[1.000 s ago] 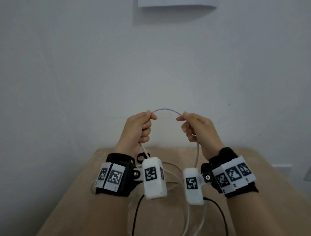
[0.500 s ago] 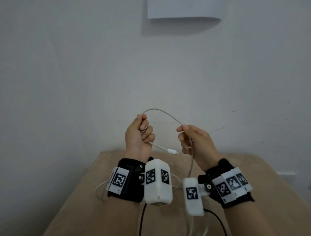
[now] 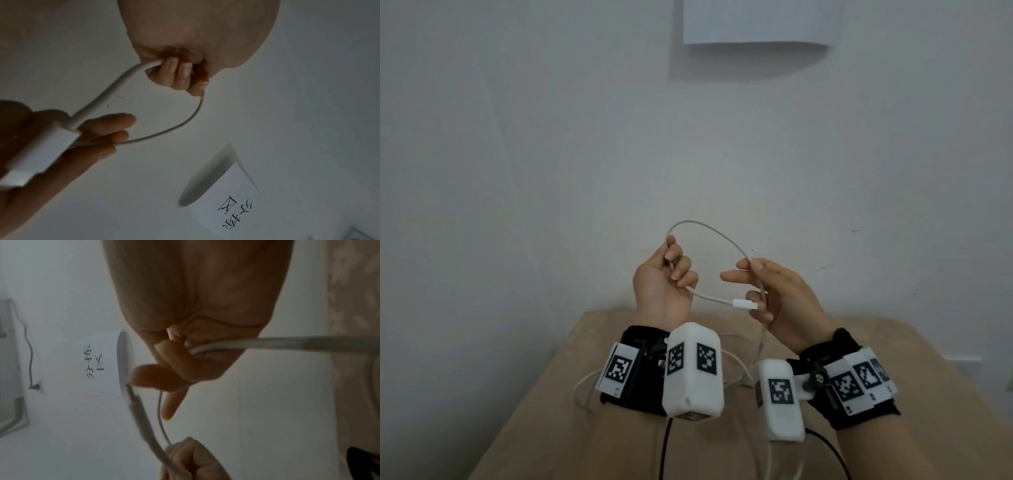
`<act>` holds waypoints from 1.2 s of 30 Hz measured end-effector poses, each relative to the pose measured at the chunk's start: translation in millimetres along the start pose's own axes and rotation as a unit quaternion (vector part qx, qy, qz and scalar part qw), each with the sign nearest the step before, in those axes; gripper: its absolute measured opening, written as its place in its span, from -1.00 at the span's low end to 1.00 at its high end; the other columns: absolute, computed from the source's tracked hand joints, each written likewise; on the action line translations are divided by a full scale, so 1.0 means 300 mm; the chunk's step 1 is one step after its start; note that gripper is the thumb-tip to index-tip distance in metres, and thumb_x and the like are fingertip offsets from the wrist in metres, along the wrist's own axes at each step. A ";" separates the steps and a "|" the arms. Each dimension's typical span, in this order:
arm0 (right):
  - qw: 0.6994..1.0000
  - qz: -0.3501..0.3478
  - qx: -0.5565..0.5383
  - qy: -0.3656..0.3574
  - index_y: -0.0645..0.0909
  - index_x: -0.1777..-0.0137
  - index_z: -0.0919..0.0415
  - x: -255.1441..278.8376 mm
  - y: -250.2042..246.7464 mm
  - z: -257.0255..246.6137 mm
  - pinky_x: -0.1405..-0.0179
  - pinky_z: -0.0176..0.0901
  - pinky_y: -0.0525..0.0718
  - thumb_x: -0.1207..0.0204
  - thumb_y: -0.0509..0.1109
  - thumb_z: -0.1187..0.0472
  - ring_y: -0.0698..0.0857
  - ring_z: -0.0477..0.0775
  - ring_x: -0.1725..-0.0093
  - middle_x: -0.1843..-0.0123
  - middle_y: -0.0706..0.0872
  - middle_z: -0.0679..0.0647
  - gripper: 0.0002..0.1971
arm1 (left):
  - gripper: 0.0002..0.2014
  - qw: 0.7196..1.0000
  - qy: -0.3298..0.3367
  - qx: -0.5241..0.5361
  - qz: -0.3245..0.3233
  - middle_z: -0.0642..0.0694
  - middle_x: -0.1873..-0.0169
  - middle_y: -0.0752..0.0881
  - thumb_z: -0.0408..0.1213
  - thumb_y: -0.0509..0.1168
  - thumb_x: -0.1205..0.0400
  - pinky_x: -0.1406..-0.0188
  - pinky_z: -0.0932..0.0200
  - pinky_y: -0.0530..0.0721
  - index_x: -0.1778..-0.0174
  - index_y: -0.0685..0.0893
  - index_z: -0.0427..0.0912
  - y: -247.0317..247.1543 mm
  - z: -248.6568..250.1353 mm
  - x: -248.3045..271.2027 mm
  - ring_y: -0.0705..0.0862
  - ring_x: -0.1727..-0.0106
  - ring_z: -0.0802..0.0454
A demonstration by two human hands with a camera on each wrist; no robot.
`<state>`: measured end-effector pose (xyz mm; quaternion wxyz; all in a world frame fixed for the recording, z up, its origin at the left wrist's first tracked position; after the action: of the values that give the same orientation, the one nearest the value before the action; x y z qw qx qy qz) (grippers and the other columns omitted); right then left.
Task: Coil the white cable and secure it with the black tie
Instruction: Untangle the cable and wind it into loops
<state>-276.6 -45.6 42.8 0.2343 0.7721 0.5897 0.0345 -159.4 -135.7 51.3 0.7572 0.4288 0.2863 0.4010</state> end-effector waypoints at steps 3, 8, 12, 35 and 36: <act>1.000 -0.025 0.005 0.018 0.56 0.05 0.23 0.006 0.014 0.006 0.74 -0.39 0.34 -0.58 0.22 0.11 0.48 -0.04 0.69 0.08 0.83 0.25 -0.81 | -0.73 1.000 0.001 0.016 0.000 0.09 0.58 0.43 -0.34 -0.02 -0.75 0.74 0.37 0.23 0.20 0.52 -0.13 0.001 -0.010 -0.006 0.27 0.70 0.19; 0.996 -0.039 -0.068 0.031 0.56 0.05 0.23 0.009 0.028 0.000 0.69 -0.36 0.57 -0.66 0.14 0.14 0.76 0.02 0.49 0.21 0.83 0.22 -0.78 | -0.73 0.999 -0.001 0.030 -0.025 0.08 0.54 0.45 -0.34 -0.01 -0.75 0.69 0.34 0.31 0.21 0.50 -0.14 0.017 -0.016 -0.007 0.30 0.67 0.16; 0.994 -0.014 -0.107 0.009 0.58 0.02 0.29 0.000 0.002 -0.020 0.61 -0.34 0.66 -0.67 0.14 0.19 0.72 -0.03 0.50 0.37 0.76 0.15 -0.77 | -0.78 0.999 -0.015 -0.013 -0.036 0.04 0.53 0.42 -0.35 0.04 -0.68 0.63 0.32 0.33 0.22 0.54 -0.18 0.017 -0.019 0.001 0.29 0.65 0.13; 0.981 0.118 0.152 -0.032 0.63 0.25 0.29 -0.008 -0.100 -0.054 0.72 -0.39 0.03 -0.66 0.24 0.12 0.10 -0.09 0.75 0.75 0.25 -0.02 -0.67 | -0.76 0.938 -0.084 -0.331 -0.060 0.05 0.61 0.43 -0.26 0.18 -0.71 0.77 0.44 0.15 0.14 0.64 -0.34 0.006 -0.016 0.020 0.22 0.72 0.26; 0.979 0.126 0.159 -0.033 0.62 0.30 0.29 -0.006 -0.103 -0.057 0.71 -0.37 0.03 -0.65 0.28 0.08 0.11 -0.09 0.75 0.76 0.26 -0.02 -0.65 | -0.76 0.932 -0.090 -0.344 -0.064 0.05 0.60 0.44 -0.27 0.18 -0.71 0.77 0.44 0.17 0.14 0.65 -0.34 0.008 -0.023 0.024 0.23 0.72 0.26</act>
<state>-310.4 -35.9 45.9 0.1218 0.8685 0.4772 -0.0562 -161.9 -126.1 49.5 0.9049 0.1571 0.0879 0.3857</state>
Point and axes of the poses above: each hand's wrist, its own x-axis away from the middle knuckle, its own y-axis out of the palm, z = x × y, the point moved 8 cm from there along -x, towards the middle knuckle
